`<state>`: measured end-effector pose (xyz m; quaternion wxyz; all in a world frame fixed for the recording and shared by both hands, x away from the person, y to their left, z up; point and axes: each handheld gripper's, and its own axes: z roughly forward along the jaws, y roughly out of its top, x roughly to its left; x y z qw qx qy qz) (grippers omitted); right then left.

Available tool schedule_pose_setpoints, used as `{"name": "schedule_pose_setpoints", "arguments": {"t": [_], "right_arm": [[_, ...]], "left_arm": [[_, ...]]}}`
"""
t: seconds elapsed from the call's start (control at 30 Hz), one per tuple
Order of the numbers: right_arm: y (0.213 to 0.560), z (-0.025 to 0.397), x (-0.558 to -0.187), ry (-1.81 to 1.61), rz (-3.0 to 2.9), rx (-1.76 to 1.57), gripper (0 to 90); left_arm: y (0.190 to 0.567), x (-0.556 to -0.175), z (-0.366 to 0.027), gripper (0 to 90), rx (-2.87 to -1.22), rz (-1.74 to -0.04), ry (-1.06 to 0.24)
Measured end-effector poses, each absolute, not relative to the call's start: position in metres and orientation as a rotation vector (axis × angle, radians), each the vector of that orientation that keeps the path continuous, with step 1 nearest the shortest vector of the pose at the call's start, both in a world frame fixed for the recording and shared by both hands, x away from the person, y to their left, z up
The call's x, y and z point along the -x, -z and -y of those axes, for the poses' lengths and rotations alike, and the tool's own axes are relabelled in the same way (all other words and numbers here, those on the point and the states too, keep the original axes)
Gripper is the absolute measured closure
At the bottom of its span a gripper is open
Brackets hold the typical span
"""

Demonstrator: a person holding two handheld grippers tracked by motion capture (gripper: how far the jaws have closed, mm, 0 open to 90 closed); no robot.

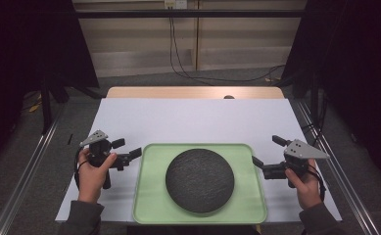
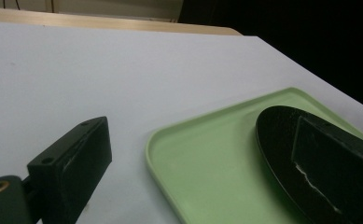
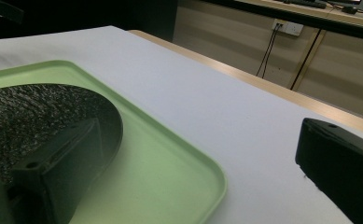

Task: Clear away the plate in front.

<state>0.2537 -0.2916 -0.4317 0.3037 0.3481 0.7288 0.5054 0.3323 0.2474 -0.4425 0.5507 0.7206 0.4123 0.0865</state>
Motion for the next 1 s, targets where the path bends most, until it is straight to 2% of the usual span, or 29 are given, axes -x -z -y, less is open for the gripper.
{"name": "schedule_pose_setpoints", "arguments": {"t": [0.5,1.0], "right_arm": [[0.432,0.292,-0.254,-1.335,-1.931,-0.927,0.4],[0.437,0.292,-0.258,-1.305,-1.955,-0.957,0.4]], "left_arm": [[0.442,-0.326,-0.27,4.7,-1.67,-1.0,-0.269],[0.449,-0.325,-0.293,4.6,-1.702,-1.036,-0.353]]}}
